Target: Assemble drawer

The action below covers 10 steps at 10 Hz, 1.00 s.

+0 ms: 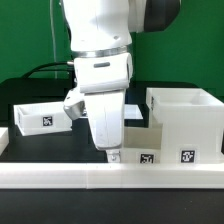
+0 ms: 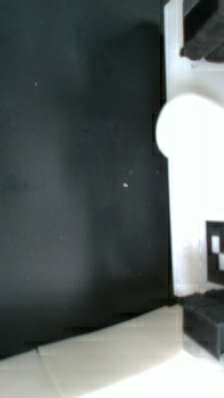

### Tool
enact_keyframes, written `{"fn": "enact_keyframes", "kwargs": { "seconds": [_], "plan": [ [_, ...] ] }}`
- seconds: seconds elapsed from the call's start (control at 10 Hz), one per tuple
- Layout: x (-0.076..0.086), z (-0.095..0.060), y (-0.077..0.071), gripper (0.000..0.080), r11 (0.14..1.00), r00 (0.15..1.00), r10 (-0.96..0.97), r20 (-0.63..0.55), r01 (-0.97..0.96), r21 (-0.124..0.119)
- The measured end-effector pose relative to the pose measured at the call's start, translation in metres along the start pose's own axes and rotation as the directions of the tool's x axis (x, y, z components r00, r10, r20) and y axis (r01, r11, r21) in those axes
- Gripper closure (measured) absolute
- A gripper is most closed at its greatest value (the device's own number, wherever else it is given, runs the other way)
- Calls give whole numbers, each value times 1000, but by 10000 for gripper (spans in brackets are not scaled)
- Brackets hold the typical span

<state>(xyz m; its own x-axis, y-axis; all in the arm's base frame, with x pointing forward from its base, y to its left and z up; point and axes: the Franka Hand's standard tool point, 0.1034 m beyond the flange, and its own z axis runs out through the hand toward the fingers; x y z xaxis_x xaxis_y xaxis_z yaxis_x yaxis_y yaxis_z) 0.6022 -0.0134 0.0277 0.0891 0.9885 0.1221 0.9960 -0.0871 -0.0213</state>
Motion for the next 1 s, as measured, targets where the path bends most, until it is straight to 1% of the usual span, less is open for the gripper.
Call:
{"fn": "enact_keyframes", "kwargs": {
  "seconds": [0.1,0.5,0.7,0.8,0.9,1.0],
  "plan": [
    [-2,2,-2,150,1000,1000,28,4,-28,5],
    [-3,2,-2,150,1000,1000,29,3,-29,6],
    [-2,6,-5,150,999,999,-52,6,52,-8],
    [-3,7,-5,150,997,997,-76,16,76,-6],
    [-1,9,-6,150,997,997,-79,25,79,-2],
    [5,11,-7,150,996,995,-92,32,92,2]
  ]
}}
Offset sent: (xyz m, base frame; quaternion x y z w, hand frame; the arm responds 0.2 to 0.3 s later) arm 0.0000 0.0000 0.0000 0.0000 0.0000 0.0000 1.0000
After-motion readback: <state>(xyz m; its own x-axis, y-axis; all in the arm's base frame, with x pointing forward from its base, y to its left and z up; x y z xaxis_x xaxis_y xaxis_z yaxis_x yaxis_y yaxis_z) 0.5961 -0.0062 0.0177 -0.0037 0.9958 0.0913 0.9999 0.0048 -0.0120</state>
